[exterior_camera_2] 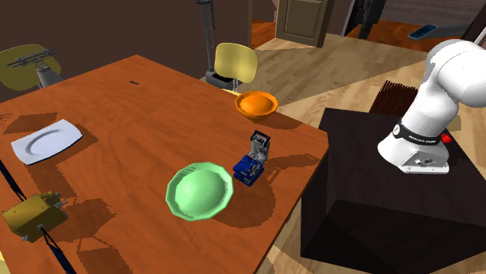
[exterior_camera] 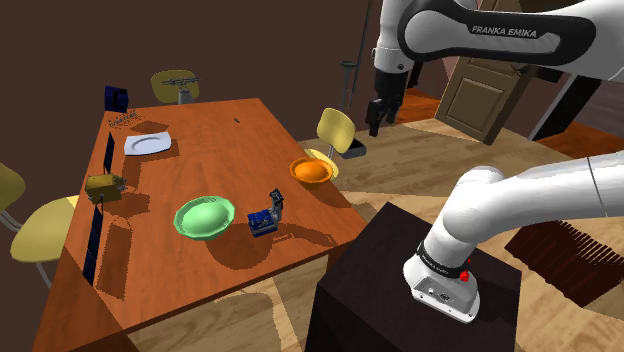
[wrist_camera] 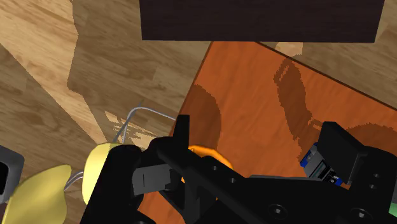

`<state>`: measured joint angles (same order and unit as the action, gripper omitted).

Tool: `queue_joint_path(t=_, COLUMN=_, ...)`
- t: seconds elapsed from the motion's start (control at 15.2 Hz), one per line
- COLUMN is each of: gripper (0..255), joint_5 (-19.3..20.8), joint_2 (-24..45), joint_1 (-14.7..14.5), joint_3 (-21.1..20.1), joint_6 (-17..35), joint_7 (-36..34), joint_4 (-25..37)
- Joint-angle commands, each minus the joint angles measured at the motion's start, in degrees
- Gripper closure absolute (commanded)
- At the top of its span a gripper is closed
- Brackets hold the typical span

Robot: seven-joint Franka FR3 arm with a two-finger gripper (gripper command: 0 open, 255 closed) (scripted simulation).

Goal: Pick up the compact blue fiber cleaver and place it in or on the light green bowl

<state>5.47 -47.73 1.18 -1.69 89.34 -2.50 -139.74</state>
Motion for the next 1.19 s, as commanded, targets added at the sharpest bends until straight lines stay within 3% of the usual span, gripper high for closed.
queue_joint_path(t=0.0, gripper=0, joint_5=0.00, joint_2=0.00, joint_1=0.00, joint_3=0.00, joint_6=0.00, joint_7=0.00, joint_4=0.00)
queue_joint_path(t=0.59, gripper=0, joint_5=-6.24, joint_2=12.08, joint_1=-1.68, joint_3=-3.74, joint_6=16.12, joint_7=-7.64, joint_4=-4.50)
queue_joint_path(t=1.12, gripper=0, joint_5=-10.59, joint_2=27.34, joint_1=-3.17, joint_3=-6.95, joint_6=30.25, joint_7=-13.10, joint_4=-3.10)
